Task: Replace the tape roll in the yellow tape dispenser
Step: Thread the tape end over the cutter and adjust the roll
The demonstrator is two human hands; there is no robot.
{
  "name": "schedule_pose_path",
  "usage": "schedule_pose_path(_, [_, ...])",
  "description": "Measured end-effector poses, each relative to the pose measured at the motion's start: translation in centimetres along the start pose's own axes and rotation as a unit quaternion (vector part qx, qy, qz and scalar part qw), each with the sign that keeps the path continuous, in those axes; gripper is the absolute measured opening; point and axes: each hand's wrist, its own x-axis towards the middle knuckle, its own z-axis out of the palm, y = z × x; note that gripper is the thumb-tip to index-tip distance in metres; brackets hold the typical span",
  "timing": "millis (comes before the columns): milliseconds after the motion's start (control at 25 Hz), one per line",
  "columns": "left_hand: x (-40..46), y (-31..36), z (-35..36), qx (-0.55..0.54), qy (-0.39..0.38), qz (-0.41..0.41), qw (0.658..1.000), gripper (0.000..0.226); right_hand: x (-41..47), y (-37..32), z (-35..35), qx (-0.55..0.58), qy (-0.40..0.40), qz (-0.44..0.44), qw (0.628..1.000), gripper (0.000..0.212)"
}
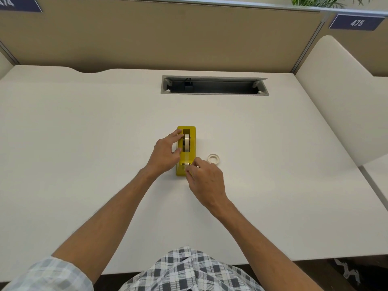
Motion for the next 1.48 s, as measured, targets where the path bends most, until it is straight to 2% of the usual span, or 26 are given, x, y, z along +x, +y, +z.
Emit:
schedule_pose_path(240, [-0.6,0.5,0.0,0.030,0.004,-0.022,0.999,0.051,-0.1,0.3,0.7,-0.007,0.005,0.002,1.000,0.007])
schedule_pose_path(360, [-2.1,1.0,0.4,0.059,0.059,-0.028,0.996,0.043,-0.1,0.4,1.0,0.000,0.022,0.007,1.000,0.009])
schedule_pose_path(520, [-4.4,0.8,1.0,0.022,0.114,0.005,0.993,0.026,-0.1,0.6,1.5,0.008,0.028,0.006,1.000,0.008])
schedule_pose_path(680, [-6.2,0.3,1.7,-0.018,0.099,0.025,0.995,0.019,-0.1,1.0,2.3,0.017,0.035,0.002,0.999,0.005])
schedule_pose_path(880, [-7.0,0.0,2.3,-0.036,0.091,0.033,0.995,0.024,-0.6,1.2,2.9,0.012,0.053,-0.007,0.998,0.008])
schedule_pose_path(1480, [-7.0,-0.4,2.3,-0.005,0.076,0.035,0.996,0.030,-0.9,1.6,3.7,-0.020,0.080,-0.015,0.996,0.004])
